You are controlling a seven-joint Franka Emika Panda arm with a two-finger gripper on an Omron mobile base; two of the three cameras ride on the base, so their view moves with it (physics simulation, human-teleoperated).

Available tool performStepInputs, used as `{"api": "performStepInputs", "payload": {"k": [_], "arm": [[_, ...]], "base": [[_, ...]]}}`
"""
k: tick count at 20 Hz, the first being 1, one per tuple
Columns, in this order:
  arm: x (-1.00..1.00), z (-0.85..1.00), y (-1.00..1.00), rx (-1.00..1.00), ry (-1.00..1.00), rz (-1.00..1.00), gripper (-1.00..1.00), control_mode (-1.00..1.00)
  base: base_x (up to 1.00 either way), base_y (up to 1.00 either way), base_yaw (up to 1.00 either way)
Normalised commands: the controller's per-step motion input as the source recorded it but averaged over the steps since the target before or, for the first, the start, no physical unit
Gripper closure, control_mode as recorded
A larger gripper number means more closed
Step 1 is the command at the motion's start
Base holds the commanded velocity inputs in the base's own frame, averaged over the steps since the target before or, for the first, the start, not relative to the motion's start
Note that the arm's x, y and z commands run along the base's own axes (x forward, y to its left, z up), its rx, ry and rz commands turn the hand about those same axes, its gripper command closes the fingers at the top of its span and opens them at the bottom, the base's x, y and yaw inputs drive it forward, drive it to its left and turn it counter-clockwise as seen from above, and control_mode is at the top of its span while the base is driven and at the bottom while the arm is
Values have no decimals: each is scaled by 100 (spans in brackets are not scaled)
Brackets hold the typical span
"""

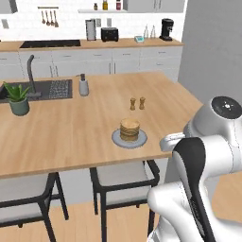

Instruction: Take the strawberry from the fridge and place it on top of the pancake, located on the dining counter.

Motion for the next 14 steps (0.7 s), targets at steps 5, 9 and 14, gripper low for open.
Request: {"api": "performStepInputs", "payload": {"k": [5, 9, 14], "arm": [[0, 0, 0, 0, 0, 0, 100, 100], [0, 0, 0, 0, 0, 0, 100, 100], [0, 0, 0, 0, 0, 0, 100, 100]], "base": [[56, 7, 3], [46, 27, -3], [46, 47, -14]]}}
